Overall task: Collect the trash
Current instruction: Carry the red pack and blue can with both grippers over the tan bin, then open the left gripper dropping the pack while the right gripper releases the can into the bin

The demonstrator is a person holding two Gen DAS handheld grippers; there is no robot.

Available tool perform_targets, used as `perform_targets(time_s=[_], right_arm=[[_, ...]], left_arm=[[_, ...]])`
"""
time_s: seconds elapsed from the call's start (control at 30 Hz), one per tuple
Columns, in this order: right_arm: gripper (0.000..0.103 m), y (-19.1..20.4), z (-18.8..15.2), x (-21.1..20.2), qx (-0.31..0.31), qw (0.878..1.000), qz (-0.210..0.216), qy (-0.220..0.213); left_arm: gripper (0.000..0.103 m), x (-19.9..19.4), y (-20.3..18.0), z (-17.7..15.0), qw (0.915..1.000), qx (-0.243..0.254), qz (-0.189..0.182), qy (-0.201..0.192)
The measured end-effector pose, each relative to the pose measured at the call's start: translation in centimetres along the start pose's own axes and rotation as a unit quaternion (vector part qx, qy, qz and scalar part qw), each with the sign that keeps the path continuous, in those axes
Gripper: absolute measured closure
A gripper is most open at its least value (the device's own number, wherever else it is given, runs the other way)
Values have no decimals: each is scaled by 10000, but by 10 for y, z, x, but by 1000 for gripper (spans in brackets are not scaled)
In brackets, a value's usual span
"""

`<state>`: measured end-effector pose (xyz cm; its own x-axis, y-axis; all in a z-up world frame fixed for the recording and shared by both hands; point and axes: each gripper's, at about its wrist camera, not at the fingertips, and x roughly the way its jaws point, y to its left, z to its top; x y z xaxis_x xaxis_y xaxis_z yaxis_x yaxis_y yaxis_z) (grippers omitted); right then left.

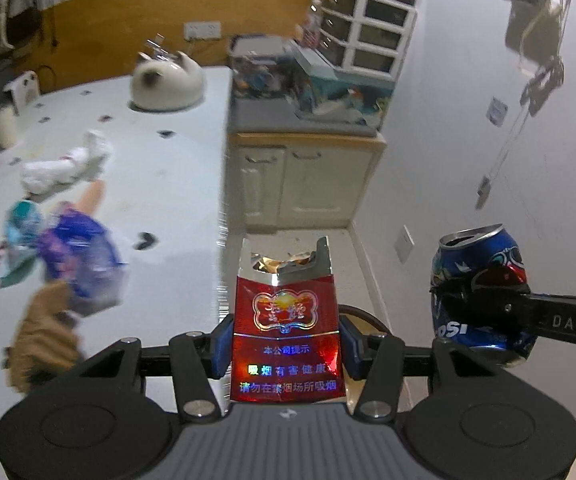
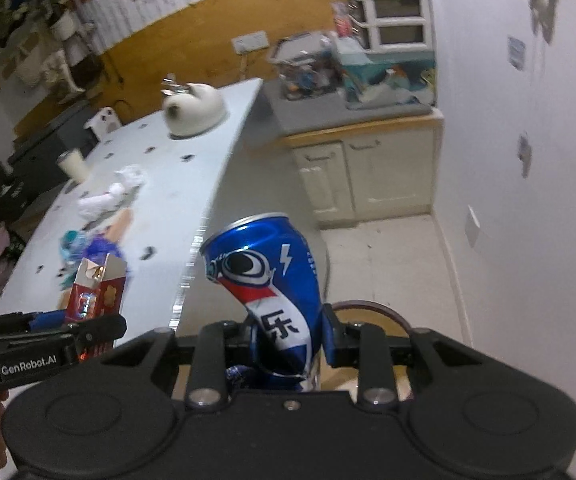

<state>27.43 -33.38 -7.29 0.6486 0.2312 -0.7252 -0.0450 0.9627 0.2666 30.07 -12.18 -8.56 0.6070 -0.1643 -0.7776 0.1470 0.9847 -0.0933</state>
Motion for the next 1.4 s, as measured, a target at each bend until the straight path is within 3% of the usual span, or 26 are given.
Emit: perform_targets(time_s=[0.3, 0.57, 0.97, 1.23, 1.4], right_arm=[[73, -64, -5, 64, 443, 9975, -307, 453], [73, -105, -34, 153, 850, 9886, -648, 1059], [73, -136, -80, 278, 1044, 9718, -1081, 1816], [73, -135, -100, 317, 776, 9677, -1182, 2085], [73, -140, -109, 344, 764, 9634, -1231, 2256]], left_arm=[[51, 100, -37, 2, 9970, 81, -331, 696], [51, 210, -47, -21, 9883, 27, -567, 1414], [50, 359, -51, -76, 9749, 139, -405, 2185], [50, 416, -40, -108, 9683, 87, -256, 2484], [50, 434, -48, -120, 9664, 347, -231, 2536]])
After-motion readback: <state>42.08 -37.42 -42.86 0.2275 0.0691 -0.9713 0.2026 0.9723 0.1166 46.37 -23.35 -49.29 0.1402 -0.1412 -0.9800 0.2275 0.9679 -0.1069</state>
